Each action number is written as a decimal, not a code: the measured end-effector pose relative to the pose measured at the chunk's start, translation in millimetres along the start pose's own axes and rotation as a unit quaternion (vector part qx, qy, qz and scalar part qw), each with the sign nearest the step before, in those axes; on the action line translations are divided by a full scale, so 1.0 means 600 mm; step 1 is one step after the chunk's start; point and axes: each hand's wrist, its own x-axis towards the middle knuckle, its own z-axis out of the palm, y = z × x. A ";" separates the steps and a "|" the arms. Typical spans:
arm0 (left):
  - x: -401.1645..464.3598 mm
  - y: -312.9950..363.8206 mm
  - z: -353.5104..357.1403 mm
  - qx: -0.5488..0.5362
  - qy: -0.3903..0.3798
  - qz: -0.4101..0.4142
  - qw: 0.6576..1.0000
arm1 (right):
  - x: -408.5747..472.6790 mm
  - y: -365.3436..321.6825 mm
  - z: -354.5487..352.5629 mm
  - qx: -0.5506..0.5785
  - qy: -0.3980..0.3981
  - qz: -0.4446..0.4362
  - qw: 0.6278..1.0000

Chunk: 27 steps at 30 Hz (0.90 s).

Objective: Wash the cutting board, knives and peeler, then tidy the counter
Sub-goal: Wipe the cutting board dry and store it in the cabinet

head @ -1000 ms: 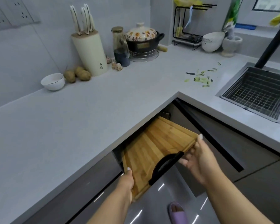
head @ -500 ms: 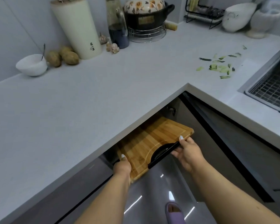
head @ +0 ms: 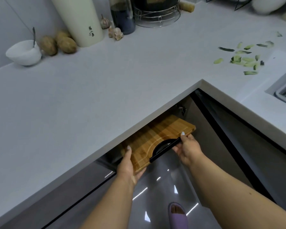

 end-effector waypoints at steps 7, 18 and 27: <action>-0.039 -0.019 0.034 -0.201 0.027 -0.020 0.979 | 0.040 0.017 0.008 -0.043 0.031 0.075 0.996; 0.061 0.018 0.048 -0.128 -0.017 0.033 0.991 | 0.131 0.046 0.044 -0.041 -0.006 0.082 0.996; 0.145 0.017 0.068 -0.083 -0.046 0.074 0.993 | 0.229 0.091 0.054 0.050 0.004 0.091 0.995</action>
